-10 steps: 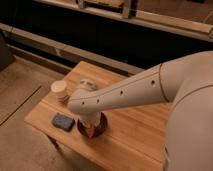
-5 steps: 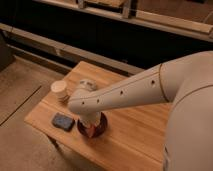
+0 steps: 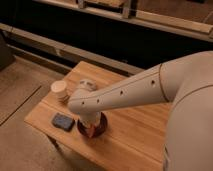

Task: Place the pepper in the ceramic bowl

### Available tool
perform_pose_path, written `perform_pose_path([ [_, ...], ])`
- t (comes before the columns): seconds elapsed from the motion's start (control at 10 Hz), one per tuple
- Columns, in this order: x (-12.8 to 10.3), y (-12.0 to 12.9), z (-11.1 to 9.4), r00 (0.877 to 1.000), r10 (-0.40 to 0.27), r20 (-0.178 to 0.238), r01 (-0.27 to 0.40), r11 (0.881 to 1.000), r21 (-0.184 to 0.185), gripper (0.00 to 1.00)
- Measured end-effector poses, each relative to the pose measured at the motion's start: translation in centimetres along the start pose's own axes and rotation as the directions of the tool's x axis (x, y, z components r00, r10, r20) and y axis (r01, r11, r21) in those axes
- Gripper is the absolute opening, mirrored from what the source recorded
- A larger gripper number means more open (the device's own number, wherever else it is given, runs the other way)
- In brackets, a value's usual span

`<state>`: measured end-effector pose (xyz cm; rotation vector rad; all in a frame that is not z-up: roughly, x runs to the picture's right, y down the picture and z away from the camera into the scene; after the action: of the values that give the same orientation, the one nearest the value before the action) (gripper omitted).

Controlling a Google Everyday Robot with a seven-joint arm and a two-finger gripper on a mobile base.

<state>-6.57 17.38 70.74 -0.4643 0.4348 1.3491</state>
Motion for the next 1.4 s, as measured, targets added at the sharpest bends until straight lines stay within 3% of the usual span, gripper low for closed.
perform_pose_path([
  [0.5, 0.0, 0.0, 0.0, 1.0, 0.0, 0.0, 0.0, 1.0, 0.0, 0.77],
  [1.0, 0.0, 0.0, 0.0, 1.0, 0.0, 0.0, 0.0, 1.0, 0.0, 0.8],
  [1.4, -0.6, -0.5, -1.0, 0.999, 0.014, 0.048, -0.015, 1.0, 0.027, 0.8],
])
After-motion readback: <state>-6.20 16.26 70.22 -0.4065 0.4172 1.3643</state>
